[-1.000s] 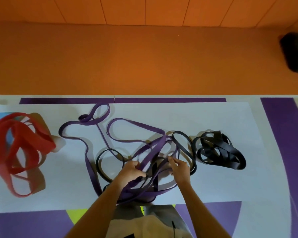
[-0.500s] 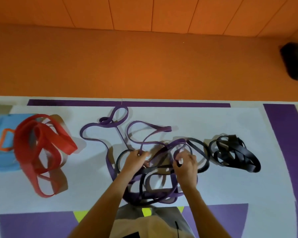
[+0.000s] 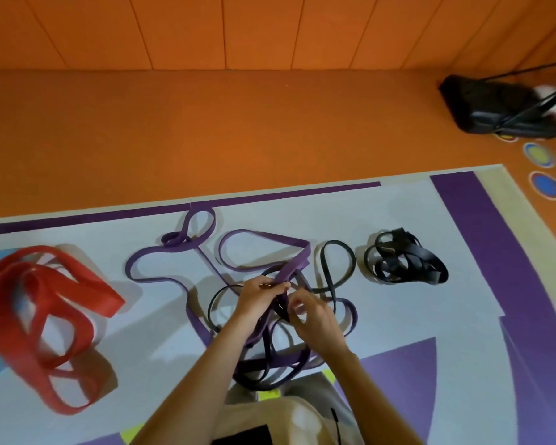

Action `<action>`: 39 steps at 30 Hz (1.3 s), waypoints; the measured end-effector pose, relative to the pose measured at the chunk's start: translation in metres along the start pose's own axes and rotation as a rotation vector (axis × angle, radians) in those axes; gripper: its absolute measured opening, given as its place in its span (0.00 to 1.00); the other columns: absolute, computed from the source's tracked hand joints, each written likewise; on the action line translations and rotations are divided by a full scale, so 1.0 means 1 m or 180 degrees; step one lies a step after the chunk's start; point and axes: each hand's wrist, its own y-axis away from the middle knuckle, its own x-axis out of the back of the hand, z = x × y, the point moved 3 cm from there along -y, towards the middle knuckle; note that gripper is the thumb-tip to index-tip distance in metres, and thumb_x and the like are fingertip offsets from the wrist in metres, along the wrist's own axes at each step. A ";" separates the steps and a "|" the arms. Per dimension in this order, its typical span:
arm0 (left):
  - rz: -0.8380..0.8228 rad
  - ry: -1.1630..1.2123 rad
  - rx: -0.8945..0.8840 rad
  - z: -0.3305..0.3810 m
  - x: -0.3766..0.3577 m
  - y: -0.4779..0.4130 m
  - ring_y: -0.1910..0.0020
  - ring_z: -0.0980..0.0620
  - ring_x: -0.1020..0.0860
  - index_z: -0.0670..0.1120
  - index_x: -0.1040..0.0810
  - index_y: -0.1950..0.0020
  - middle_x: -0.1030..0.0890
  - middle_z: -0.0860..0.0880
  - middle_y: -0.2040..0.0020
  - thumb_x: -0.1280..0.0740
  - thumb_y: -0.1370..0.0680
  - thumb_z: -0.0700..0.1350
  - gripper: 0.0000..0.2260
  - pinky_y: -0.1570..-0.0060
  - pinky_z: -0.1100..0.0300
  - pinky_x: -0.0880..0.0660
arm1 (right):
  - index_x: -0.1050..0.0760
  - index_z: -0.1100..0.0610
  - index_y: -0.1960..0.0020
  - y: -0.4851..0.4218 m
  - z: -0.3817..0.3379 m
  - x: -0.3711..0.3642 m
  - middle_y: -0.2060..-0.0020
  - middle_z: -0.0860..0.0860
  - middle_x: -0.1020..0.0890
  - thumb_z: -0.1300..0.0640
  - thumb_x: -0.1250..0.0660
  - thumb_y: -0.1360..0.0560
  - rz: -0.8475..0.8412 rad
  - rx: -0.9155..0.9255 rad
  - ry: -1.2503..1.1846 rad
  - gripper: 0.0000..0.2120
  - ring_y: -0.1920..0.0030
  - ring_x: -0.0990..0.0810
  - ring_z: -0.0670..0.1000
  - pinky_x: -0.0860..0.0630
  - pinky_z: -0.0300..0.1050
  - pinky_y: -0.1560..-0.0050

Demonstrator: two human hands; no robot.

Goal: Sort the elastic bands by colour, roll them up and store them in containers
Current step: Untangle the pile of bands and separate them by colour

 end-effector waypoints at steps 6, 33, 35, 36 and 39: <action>0.0417 -0.0397 -0.0386 0.001 0.015 0.001 0.64 0.59 0.18 0.52 0.15 0.57 0.15 0.54 0.64 0.27 0.21 0.54 0.08 0.66 0.70 0.28 | 0.28 0.48 0.40 0.000 0.028 0.008 0.44 0.48 0.20 0.59 0.33 0.18 0.0186 -0.0981 0.0006 0.10 0.48 0.18 0.49 0.19 0.43 0.53; 0.2024 0.0928 0.0965 -0.044 0.054 0.002 0.49 0.35 0.15 0.34 0.24 0.39 0.17 0.33 0.43 0.34 0.15 0.41 0.11 0.44 0.40 0.17 | 0.22 0.51 0.53 -0.097 0.083 0.010 0.57 0.47 0.17 0.48 0.32 0.18 -0.1381 -0.0397 -0.0180 0.09 0.57 0.18 0.48 0.22 0.42 0.55; 0.1804 -0.0132 0.0904 -0.041 0.052 0.006 0.45 0.33 0.17 0.39 0.22 0.48 0.17 0.35 0.46 0.34 0.15 0.44 0.08 0.43 0.39 0.19 | 0.26 0.45 0.53 -0.096 0.079 0.014 0.64 0.42 0.20 0.46 0.35 0.16 -0.1099 -0.0394 -0.0176 0.07 0.63 0.21 0.41 0.29 0.32 0.63; 0.1771 -0.0618 0.0835 -0.043 0.050 0.010 0.44 0.35 0.17 0.40 0.21 0.48 0.17 0.39 0.47 0.33 0.16 0.45 0.08 0.42 0.41 0.19 | 0.27 0.43 0.52 -0.096 0.076 0.013 0.65 0.41 0.21 0.46 0.35 0.16 -0.1002 -0.0353 -0.0204 0.06 0.64 0.22 0.40 0.31 0.30 0.64; 0.2053 -0.1275 0.0760 -0.056 0.053 0.026 0.38 0.41 0.23 0.43 0.23 0.36 0.22 0.44 0.40 0.24 0.21 0.48 0.17 0.37 0.44 0.23 | 0.24 0.43 0.45 -0.090 0.055 0.005 0.59 0.42 0.18 0.49 0.36 0.16 -0.0877 -0.0029 -0.0359 0.02 0.62 0.19 0.43 0.23 0.40 0.60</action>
